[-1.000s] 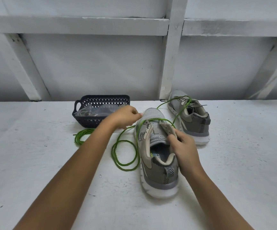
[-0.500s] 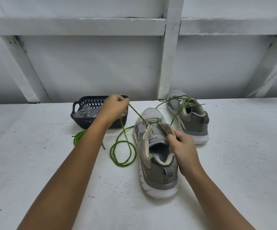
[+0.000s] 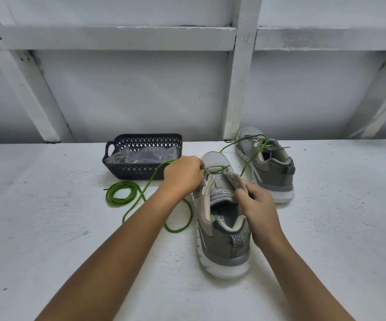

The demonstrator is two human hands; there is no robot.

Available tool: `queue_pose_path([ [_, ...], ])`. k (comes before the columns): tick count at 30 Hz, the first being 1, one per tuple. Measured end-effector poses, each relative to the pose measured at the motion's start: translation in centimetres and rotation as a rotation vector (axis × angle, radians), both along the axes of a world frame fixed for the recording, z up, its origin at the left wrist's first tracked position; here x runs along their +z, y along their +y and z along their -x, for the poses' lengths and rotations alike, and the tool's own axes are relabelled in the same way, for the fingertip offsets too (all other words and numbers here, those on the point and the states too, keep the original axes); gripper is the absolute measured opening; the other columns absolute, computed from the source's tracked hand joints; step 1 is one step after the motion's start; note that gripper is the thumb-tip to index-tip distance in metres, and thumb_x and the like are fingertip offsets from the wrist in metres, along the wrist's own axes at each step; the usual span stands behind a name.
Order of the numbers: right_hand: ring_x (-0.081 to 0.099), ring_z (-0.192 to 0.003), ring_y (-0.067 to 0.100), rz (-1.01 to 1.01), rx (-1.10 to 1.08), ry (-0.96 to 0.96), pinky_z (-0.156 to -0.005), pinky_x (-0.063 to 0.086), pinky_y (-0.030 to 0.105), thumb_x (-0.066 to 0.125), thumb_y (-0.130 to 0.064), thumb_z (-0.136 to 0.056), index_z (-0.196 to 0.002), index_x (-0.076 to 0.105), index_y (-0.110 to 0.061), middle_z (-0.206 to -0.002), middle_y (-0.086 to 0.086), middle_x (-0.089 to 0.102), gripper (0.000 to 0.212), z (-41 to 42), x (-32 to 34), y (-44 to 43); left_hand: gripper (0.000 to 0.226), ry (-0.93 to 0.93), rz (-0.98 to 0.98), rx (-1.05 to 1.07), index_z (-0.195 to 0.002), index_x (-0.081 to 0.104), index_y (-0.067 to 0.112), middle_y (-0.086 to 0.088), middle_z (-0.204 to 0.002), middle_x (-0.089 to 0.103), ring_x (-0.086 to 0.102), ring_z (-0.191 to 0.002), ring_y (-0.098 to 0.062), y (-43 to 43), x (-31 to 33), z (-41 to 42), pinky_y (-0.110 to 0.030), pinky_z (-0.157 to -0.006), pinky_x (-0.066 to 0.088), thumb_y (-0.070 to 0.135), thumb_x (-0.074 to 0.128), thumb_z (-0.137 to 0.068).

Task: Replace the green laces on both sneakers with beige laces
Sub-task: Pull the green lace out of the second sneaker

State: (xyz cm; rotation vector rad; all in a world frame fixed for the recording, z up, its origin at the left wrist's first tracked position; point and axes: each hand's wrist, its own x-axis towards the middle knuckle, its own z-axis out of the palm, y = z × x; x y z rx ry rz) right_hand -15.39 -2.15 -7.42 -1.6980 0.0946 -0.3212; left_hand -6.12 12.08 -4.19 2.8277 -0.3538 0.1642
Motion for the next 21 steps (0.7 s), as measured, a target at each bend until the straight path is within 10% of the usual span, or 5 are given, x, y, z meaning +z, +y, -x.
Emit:
queue_pose_path([
  [17,0.049,-0.061,-0.006,0.008,0.013,0.008,-0.057,0.036,0.008,0.05,-0.003,-0.086,-0.081,0.058,-0.022,-0.059,-0.022,0.056,0.022,0.0,-0.2,-0.4,0.013,-0.144,0.517,0.23,-0.096,0.054,0.01,-0.011,-0.09,0.065,0.065,-0.077,-0.028,3.6,1.4,-2.0,-0.043,-0.073,0.055,0.013,0.042,-0.095],
  [21,0.058,-0.088,0.002,0.007,0.04,0.046,-0.076,0.044,0.017,0.052,-0.011,-0.091,-0.104,0.069,-0.02,-0.091,-0.014,0.066,0.023,0.1,0.0,-0.3,0.015,0.056,0.873,0.131,-0.083,0.053,0.014,-0.007,-0.08,0.064,0.065,-0.077,-0.022,3.1,2.7,-0.8,-0.042,-0.077,0.057,0.019,0.048,-0.096],
])
